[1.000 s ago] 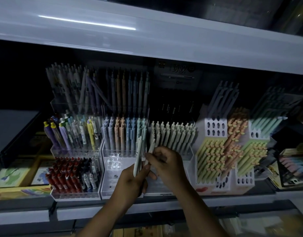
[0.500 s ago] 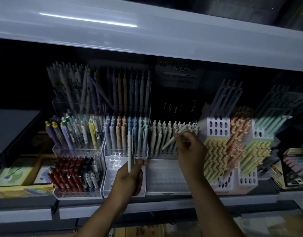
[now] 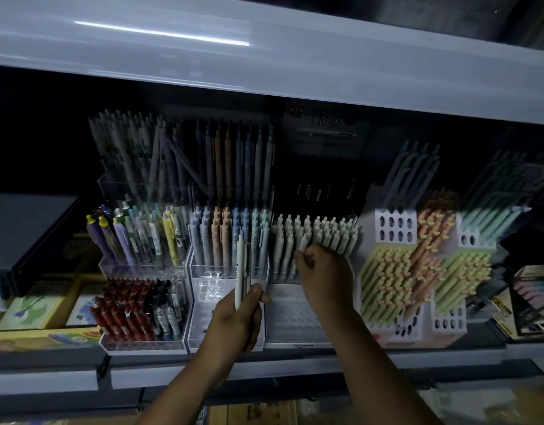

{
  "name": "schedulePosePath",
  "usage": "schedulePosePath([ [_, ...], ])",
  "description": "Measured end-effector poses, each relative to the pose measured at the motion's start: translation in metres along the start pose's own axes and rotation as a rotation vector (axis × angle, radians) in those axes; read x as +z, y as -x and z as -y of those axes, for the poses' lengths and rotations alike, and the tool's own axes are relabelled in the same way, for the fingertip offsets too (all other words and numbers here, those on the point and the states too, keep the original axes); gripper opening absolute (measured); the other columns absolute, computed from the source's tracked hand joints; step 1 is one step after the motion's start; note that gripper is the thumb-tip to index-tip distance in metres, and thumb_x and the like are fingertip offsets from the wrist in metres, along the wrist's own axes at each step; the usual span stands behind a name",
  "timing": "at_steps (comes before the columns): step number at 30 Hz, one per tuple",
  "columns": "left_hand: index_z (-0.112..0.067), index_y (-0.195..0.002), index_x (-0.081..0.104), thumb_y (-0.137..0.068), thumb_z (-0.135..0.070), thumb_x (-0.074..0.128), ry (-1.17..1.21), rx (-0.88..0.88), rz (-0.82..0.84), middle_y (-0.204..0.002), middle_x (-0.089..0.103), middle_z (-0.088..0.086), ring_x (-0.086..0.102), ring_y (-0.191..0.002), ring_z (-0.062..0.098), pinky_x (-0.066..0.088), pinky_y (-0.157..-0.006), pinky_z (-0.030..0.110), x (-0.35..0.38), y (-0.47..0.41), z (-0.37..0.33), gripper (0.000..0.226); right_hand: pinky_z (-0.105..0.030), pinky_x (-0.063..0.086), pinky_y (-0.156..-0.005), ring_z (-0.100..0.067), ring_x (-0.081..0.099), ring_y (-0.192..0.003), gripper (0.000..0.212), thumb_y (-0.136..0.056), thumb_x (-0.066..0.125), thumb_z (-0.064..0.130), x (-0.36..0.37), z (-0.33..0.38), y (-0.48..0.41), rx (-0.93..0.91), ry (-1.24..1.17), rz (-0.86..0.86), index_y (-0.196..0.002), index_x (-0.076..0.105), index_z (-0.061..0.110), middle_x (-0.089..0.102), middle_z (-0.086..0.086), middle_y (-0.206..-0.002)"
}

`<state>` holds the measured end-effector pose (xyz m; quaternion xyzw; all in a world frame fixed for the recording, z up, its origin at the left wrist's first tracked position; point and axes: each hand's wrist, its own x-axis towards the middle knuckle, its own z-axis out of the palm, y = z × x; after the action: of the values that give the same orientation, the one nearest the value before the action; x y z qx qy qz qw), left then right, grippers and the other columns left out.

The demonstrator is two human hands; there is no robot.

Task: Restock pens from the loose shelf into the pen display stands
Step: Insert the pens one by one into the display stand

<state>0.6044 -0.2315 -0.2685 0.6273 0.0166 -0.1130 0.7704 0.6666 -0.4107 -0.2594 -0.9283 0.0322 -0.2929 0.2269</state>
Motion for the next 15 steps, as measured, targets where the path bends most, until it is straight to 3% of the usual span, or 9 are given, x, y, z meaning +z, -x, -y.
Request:
schedulePosePath([
  [2, 0.002, -0.098, 0.06, -0.106, -0.03, 0.047, -0.005, -0.005, -0.007, -0.049, 0.035, 0.006, 0.028, -0.034, 0.016, 0.027, -0.04, 0.023, 0.0, 0.0, 0.0, 0.035, -0.024, 0.039, -0.05, -0.021, 0.061, -0.053, 0.03, -0.089, 0.074, 0.025, -0.001, 0.004, -0.001, 0.01, 0.004, 0.014, -0.066, 0.059, 0.013, 0.063, -0.001, -0.059],
  [6, 0.0, -0.1, 0.061, -0.105, -0.033, 0.047, 0.009, -0.01, 0.0, -0.049, 0.036, 0.005, 0.028, -0.035, 0.016, 0.027, -0.041, 0.023, 0.001, -0.001, -0.001, 0.037, -0.025, 0.034, -0.057, -0.026, 0.064, -0.061, 0.03, -0.093, 0.068, 0.028, 0.001, 0.006, -0.003, 0.055, 0.041, 0.075, -0.07, 0.061, 0.011, 0.065, -0.004, -0.064],
  [10, -0.008, -0.101, 0.069, -0.105, -0.039, 0.044, 0.029, 0.018, 0.028, -0.048, 0.034, 0.003, 0.027, -0.035, 0.015, 0.027, -0.043, 0.024, 0.002, -0.001, -0.001, 0.04, -0.025, 0.034, -0.057, -0.021, 0.062, -0.064, 0.027, -0.095, 0.067, 0.03, 0.003, 0.005, 0.0, 0.109, -0.013, 0.141, -0.075, 0.063, 0.01, 0.066, -0.003, -0.068],
  [12, -0.024, -0.082, 0.075, -0.106, -0.039, 0.044, 0.025, 0.028, 0.036, -0.047, 0.033, 0.003, 0.027, -0.036, 0.017, 0.027, -0.046, 0.027, 0.002, -0.001, -0.003, 0.041, -0.025, 0.038, -0.057, -0.017, 0.062, -0.064, 0.027, -0.094, 0.068, 0.032, 0.005, 0.002, 0.004, 0.145, -0.051, 0.175, -0.075, 0.064, 0.012, 0.066, -0.001, -0.069],
  [15, -0.034, -0.061, 0.07, -0.107, -0.036, 0.043, 0.025, 0.015, 0.048, -0.047, 0.031, 0.001, 0.026, -0.037, 0.016, 0.026, -0.049, 0.03, 0.004, 0.0, -0.006, 0.054, -0.018, 0.035, -0.053, -0.009, 0.058, -0.064, 0.025, -0.094, 0.067, 0.027, -0.001, 0.003, 0.012, 0.188, -0.091, 0.182, -0.073, 0.058, 0.016, 0.062, 0.005, -0.069],
])
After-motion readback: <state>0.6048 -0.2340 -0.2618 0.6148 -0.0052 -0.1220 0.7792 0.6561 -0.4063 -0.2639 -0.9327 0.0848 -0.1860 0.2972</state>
